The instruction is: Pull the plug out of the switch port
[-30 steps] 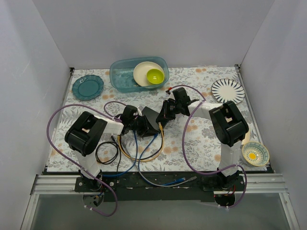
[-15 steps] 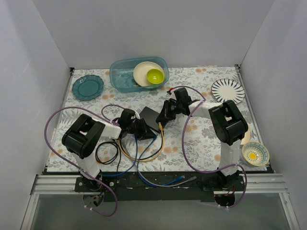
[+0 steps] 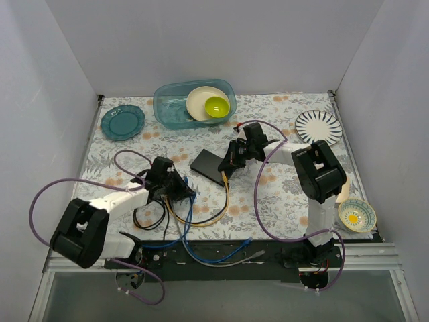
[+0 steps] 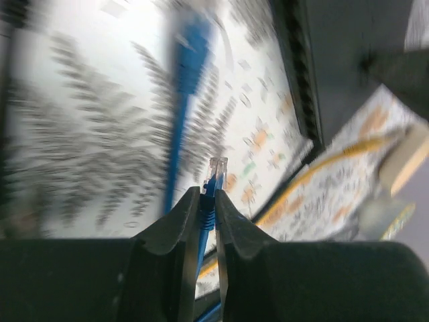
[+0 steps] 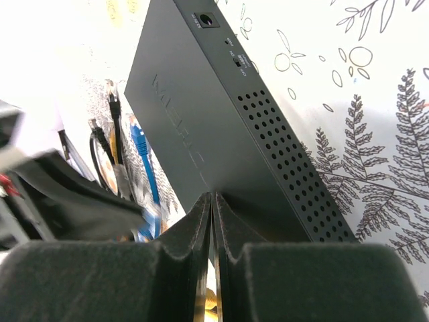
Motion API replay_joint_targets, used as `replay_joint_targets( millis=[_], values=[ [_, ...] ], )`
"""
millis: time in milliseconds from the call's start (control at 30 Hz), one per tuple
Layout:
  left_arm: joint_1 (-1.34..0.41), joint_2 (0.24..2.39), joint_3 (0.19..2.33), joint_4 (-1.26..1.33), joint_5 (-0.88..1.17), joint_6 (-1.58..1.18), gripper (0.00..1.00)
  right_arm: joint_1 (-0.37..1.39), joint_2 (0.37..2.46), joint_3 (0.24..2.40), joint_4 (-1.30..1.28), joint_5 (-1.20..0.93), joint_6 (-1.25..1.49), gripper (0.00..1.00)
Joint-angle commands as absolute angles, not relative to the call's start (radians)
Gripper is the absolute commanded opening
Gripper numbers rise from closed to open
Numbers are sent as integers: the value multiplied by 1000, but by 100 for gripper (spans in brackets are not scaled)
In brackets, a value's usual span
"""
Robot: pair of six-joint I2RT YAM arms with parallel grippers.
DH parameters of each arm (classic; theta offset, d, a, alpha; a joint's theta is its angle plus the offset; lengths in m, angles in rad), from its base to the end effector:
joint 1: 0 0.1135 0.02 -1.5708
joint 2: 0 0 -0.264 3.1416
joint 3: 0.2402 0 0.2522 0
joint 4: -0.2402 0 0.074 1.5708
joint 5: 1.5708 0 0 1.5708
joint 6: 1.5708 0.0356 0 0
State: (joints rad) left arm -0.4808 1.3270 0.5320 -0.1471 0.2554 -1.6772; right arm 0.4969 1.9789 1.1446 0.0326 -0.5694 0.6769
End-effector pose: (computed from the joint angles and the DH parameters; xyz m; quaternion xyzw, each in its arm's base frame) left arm 0.2037 -0.1164 0.1491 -0.4987 0.8016 -0.3275 0.0381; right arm 0.3478 0.2104 0.1399 -0.0250 0.8955 0.4162 0.1556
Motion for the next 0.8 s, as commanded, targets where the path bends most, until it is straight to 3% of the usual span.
replay_joint_targets(
  millis=[0, 33, 67, 100, 167, 200, 333, 433, 500, 600, 767],
  values=[
    [-378, 1226, 569, -457, 14, -1709, 0, 486, 2017, 1100, -169, -307, 578, 12],
    [-342, 1198, 566, -469, 12, -1703, 3, 486, 2005, 1100, -169, -290, 578, 12],
    [-328, 1181, 569, -463, 12, -1695, 15, 486, 1959, 1100, -166, -276, 583, 12],
    [-316, 1169, 572, -454, 12, -1687, 38, 488, 1929, 1094, -155, -256, 584, 13],
    [-302, 1148, 613, -437, 12, -1671, 52, 492, 1829, 1097, -144, -189, 571, 17],
    [-302, 1149, 635, -442, -20, -1666, 64, 498, 1800, 1118, -162, -163, 552, 21],
    [-301, 1189, 742, -512, -96, -1649, 85, 515, 1648, 1164, -267, -34, 491, 26],
    [-302, 1189, 779, -505, -50, -1596, 84, 540, 1521, 1122, -317, -6, 462, 25],
    [-317, 1148, 749, -383, 80, -1513, 75, 554, 1451, 1073, -340, -11, 460, 24],
    [-475, 1128, 695, -191, 296, -1461, 61, 560, 1320, 961, -374, -17, 471, 23],
    [-888, 1236, 722, -95, 296, -1384, 56, 560, 1131, 797, -423, -9, 497, 21]
  ],
)
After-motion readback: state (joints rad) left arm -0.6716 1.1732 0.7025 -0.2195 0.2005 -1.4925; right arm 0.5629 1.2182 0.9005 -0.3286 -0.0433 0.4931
